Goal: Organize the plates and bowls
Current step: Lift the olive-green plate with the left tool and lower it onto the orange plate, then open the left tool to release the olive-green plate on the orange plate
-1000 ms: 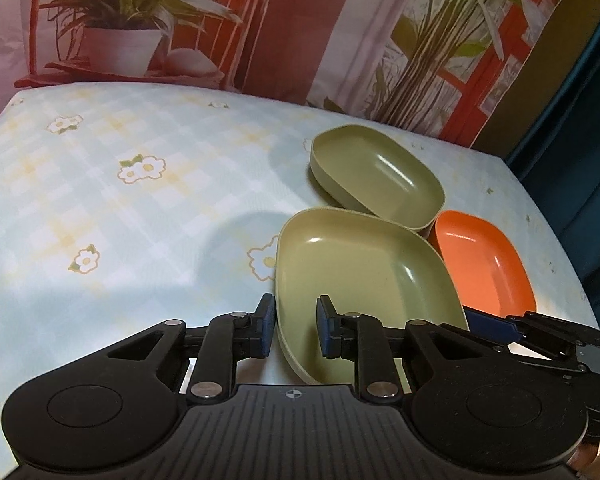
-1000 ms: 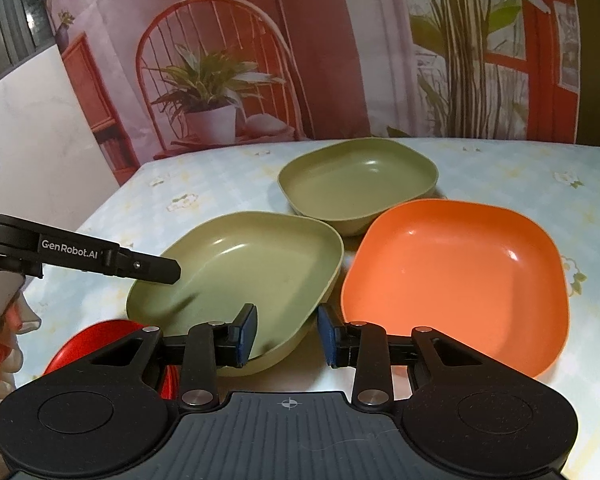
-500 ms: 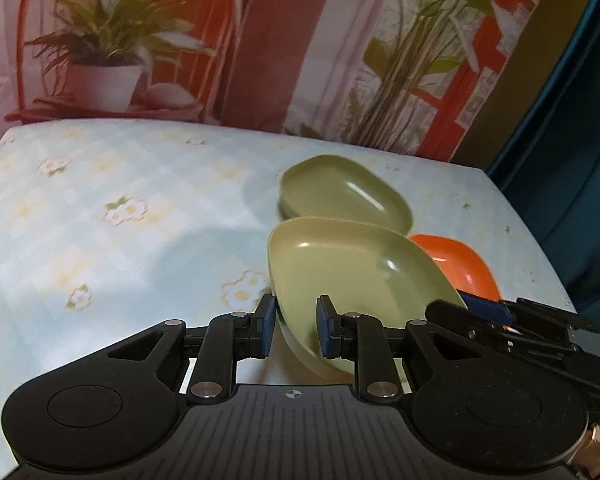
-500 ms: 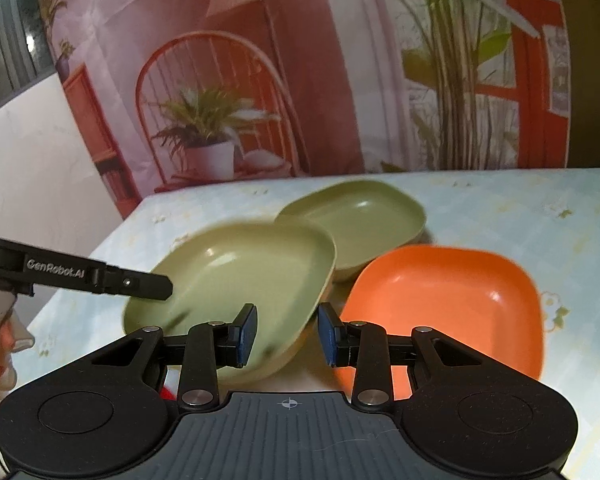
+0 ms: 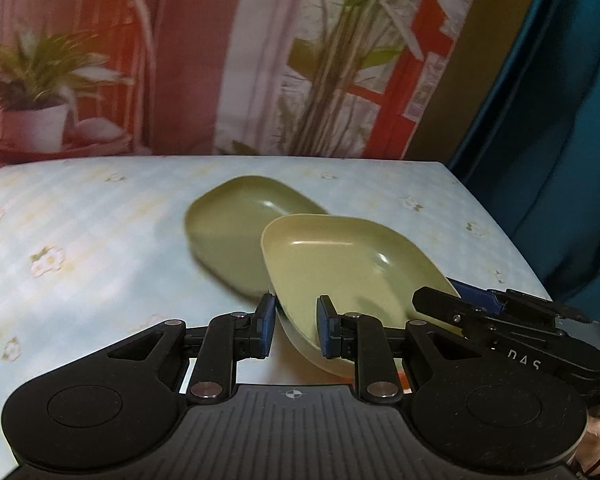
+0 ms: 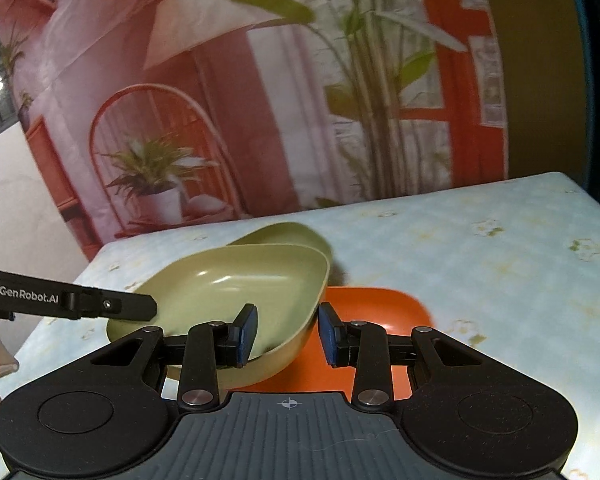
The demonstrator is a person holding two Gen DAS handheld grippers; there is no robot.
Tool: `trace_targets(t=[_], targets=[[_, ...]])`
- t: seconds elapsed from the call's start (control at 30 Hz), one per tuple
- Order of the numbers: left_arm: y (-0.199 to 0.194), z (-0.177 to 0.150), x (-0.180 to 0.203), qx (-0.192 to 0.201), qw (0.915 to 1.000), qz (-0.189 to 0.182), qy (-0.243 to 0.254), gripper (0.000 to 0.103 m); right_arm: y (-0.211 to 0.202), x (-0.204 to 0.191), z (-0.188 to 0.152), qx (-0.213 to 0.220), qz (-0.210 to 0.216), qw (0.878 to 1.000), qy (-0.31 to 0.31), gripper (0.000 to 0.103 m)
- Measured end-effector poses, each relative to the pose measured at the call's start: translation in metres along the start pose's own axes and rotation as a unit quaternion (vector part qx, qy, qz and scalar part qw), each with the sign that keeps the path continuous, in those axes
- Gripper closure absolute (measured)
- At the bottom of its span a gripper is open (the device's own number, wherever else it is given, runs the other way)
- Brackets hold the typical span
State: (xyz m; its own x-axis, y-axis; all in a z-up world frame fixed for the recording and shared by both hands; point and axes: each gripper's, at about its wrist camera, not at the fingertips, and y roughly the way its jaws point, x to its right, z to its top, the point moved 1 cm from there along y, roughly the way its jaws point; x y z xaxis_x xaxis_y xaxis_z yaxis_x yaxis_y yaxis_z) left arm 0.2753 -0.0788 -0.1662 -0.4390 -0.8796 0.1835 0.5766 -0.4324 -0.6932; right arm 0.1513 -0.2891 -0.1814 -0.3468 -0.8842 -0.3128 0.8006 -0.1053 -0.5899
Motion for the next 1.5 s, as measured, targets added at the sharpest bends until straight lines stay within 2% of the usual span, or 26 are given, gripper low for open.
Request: trace_targets(t=[0.2,0.5,0.9,1.13,1.2,1.27,1.33,1.5], targets=[[0.020,-0.001,0.033,-0.009,0.9985,0.006,0.053,0.079,-0.008,0.026,-0.005,0.001,-0.028,1.000,-0.001,0.071],[0.041,-0.016,0.045,-0.036,0.9959,0.012,0.082,0.079,-0.011,0.044,-0.018,-0.007,-0.049,0.999,-0.017,0.071],[0.050,-0.025,0.050,-0.050,0.9930,0.023,0.104,0.079,-0.001,0.043,-0.031,-0.015,-0.066,0.997,-0.034,0.070],[0.051,-0.023,0.048,-0.053,0.9931,0.032,0.099,0.078,0.002,0.041,-0.035,-0.019,-0.075,0.996,-0.046,0.067],[0.049,-0.023,0.046,-0.053,0.9934,0.034,0.096,0.069,0.002,0.040,-0.035,-0.019,-0.078,0.995,-0.050,0.063],[0.046,-0.021,0.043,-0.049,0.9943,0.037,0.087,0.048,0.000,0.040,-0.034,-0.016,-0.085,0.995,-0.055,0.056],[0.040,-0.016,0.036,-0.041,0.9958,0.040,0.071,0.044,-0.002,0.040,-0.032,-0.011,-0.092,0.994,-0.058,0.051],[0.023,0.002,0.010,-0.023,0.9983,0.047,0.027,0.032,-0.008,0.044,-0.014,0.008,-0.073,0.996,-0.053,0.040]])
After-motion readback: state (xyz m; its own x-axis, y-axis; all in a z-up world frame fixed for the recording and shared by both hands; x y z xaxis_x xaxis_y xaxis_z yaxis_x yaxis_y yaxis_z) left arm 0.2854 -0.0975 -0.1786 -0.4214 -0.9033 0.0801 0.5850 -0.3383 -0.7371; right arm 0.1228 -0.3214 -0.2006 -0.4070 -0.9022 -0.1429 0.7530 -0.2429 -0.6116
